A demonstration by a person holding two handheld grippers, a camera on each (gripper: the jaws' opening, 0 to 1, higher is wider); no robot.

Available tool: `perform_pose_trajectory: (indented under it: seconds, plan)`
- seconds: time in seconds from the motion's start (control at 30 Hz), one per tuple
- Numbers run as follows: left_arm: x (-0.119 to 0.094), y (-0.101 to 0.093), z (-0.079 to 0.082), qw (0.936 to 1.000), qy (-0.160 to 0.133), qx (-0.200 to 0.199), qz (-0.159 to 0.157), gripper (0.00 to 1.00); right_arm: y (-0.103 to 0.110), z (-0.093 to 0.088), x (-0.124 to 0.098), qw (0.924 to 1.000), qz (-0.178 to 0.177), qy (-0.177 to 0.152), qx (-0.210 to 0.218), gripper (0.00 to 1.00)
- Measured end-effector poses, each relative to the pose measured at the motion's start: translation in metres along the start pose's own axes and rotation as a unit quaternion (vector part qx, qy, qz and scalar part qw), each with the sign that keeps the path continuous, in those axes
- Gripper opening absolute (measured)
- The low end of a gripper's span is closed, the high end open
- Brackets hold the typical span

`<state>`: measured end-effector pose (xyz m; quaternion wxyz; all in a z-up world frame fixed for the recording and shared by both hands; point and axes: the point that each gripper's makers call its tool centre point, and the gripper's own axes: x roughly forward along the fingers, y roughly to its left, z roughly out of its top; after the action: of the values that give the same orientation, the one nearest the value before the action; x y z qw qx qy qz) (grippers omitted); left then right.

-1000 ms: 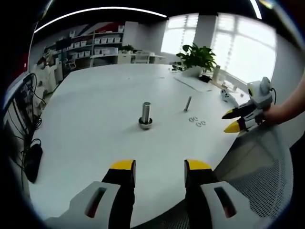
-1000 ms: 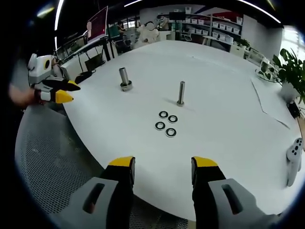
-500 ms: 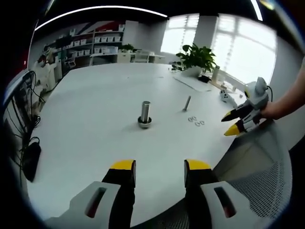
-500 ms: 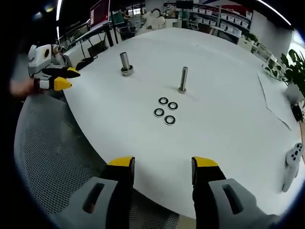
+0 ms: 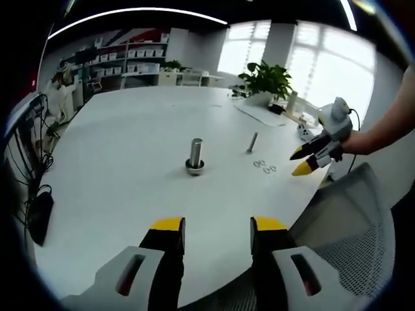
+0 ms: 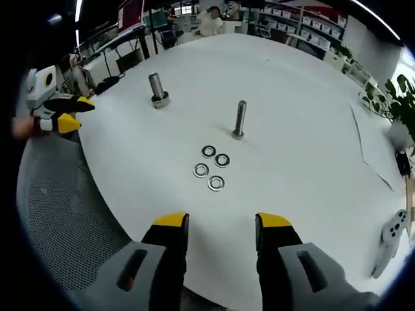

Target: Place the washer onto the threaded stud by aligning its center hole with the stud, sliding it down to the base, and recovering from edge contact or off-axis alignment until the washer reaches the visible bottom stop.

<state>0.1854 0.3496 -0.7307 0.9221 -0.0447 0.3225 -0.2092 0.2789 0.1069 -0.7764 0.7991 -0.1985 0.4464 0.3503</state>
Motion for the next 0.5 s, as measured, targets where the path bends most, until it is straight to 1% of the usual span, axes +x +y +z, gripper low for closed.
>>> perform_pose_trajectory:
  seconds: [0.07,0.13,0.2,0.27,0.3,0.33,0.43,0.5]
  plan:
    - [0.000,0.000,-0.001,1.0000,0.003,0.001,-0.001,0.38,0.002,0.005,0.002,1.0000,0.003,0.000,-0.002,0.42]
    - [0.000,-0.001,-0.001,1.0000,0.002,0.003,-0.001,0.38,0.003,0.009,0.006,0.9999,0.006,0.004,-0.013,0.41]
    - [0.000,-0.001,-0.001,1.0000,0.004,0.001,-0.001,0.38,0.006,0.011,0.009,0.9996,0.013,0.011,-0.022,0.38]
    - [0.000,-0.001,-0.002,1.0000,0.005,0.001,-0.001,0.38,0.006,0.013,0.009,0.9991,0.011,0.016,-0.038,0.34]
    - [0.000,-0.001,-0.001,1.0000,0.004,0.002,-0.002,0.38,0.007,0.013,0.010,0.9991,0.013,0.017,-0.036,0.34]
    - [0.000,-0.001,-0.001,1.0000,0.004,0.003,-0.002,0.38,0.007,0.014,0.011,0.9991,0.014,0.019,-0.037,0.34]
    - [0.000,-0.001,-0.001,1.0000,0.002,0.000,-0.002,0.38,0.004,0.011,0.014,0.9977,0.015,0.033,-0.057,0.34]
    - [0.000,-0.001,-0.001,1.0000,0.003,0.000,-0.002,0.38,0.004,0.010,0.015,0.9973,0.018,0.039,-0.060,0.34]
